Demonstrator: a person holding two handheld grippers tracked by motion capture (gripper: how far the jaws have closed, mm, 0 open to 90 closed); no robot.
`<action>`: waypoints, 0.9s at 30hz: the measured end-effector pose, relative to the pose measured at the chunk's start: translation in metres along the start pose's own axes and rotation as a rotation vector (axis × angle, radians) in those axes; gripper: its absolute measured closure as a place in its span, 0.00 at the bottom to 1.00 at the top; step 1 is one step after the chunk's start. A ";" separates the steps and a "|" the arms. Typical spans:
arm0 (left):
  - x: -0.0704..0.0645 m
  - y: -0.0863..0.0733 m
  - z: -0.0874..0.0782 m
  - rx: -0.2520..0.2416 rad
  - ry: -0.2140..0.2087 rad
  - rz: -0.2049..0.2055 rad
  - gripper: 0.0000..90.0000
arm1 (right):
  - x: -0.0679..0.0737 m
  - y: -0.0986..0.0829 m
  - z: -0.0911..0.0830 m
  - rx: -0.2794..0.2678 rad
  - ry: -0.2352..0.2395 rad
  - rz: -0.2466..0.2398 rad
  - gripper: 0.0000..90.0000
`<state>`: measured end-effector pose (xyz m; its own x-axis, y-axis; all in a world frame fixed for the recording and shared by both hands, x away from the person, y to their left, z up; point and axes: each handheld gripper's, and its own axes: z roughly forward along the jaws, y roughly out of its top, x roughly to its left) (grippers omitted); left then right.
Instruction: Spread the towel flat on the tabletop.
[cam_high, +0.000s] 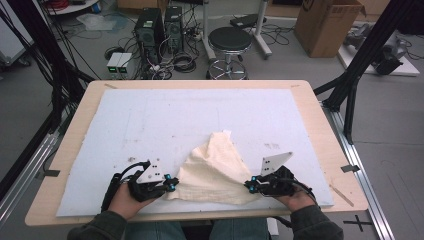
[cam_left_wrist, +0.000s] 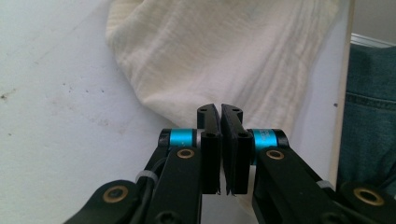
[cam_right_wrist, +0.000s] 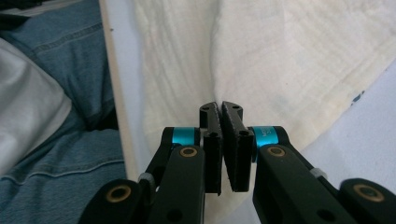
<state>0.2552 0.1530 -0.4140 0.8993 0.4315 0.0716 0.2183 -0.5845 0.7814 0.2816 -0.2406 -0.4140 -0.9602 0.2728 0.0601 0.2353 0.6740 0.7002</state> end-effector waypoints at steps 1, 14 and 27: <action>-0.001 0.000 -0.001 0.002 -0.003 0.005 0.95 | 0.001 0.000 -0.001 -0.002 -0.001 -0.005 0.96; 0.013 0.001 -0.003 -0.047 -0.014 -0.073 0.69 | -0.006 -0.002 -0.004 -0.067 0.021 0.060 0.71; 0.047 0.040 0.013 -0.110 0.033 -0.123 0.65 | -0.046 0.043 -0.011 -0.133 -0.082 0.095 0.65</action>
<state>0.3112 0.1414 -0.3874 0.8547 0.5190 -0.0099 0.2818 -0.4479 0.8485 0.3342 -0.2315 -0.3793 -0.9177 0.3900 0.0758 0.2972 0.5473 0.7824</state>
